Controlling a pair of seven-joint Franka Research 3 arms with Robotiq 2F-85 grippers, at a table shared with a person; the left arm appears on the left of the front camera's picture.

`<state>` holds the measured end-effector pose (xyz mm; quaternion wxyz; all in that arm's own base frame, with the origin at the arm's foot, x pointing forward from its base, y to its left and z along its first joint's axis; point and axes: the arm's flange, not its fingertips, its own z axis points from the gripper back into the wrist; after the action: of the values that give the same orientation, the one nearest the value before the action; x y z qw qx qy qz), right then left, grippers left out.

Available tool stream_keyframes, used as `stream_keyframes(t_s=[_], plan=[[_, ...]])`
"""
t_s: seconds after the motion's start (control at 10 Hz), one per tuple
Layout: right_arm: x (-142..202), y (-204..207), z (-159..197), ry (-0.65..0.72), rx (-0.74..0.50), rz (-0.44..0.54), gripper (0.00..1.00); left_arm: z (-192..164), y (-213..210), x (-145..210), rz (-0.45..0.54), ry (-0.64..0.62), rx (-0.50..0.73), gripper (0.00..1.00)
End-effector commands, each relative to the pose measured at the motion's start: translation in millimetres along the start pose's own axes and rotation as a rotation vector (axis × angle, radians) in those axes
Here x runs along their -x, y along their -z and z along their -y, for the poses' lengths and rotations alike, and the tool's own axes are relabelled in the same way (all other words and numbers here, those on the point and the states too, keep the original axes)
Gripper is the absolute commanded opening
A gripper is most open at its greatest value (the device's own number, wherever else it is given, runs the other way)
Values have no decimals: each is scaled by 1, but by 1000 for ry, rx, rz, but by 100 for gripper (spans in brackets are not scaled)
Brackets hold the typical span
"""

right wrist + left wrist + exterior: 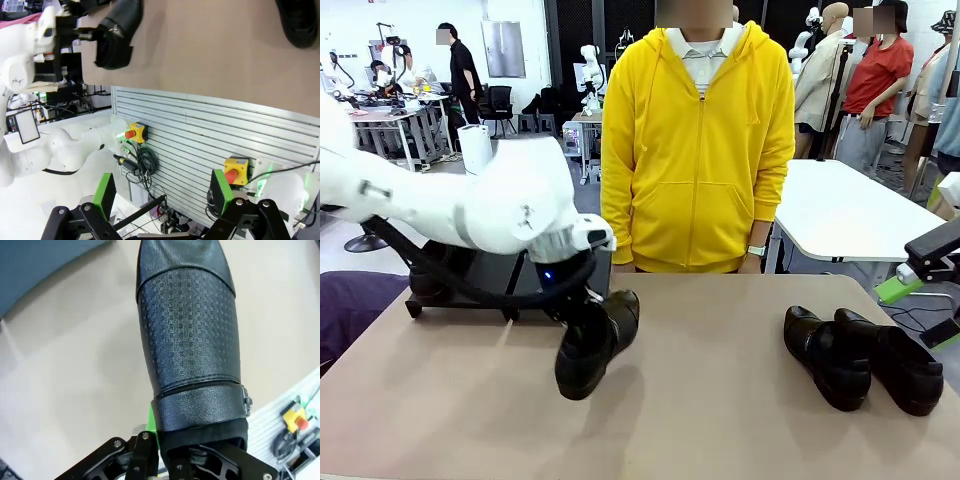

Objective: Organize the shoes by placing them on the stand.
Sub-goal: Place the Shoe from the middle of the table onto the Shoes Stand.

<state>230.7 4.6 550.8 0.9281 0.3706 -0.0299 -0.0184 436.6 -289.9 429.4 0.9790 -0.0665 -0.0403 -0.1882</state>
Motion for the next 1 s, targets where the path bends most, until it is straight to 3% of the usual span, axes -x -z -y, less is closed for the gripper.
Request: stream_keyframes(t_s=[0.0,0.3,0.6,0.7,0.8,0.9], plan=[[1,2,2,-25,-28,0,100,-34,-52,38,105,-11,-16,0],[1,2,2,-25,-28,0,100,-132,-111,84,338,-328,-95,0],[1,2,2,-25,-28,0,100,-204,-128,132,390,-353,-155,0],[1,2,2,-25,-28,0,100,-215,-126,134,361,-464,-109,0],[1,2,2,-25,-28,0,100,-202,-131,123,368,-373,-136,0],[1,2,2,-25,-28,0,100,-202,-131,123,368,-373,-136,0]])
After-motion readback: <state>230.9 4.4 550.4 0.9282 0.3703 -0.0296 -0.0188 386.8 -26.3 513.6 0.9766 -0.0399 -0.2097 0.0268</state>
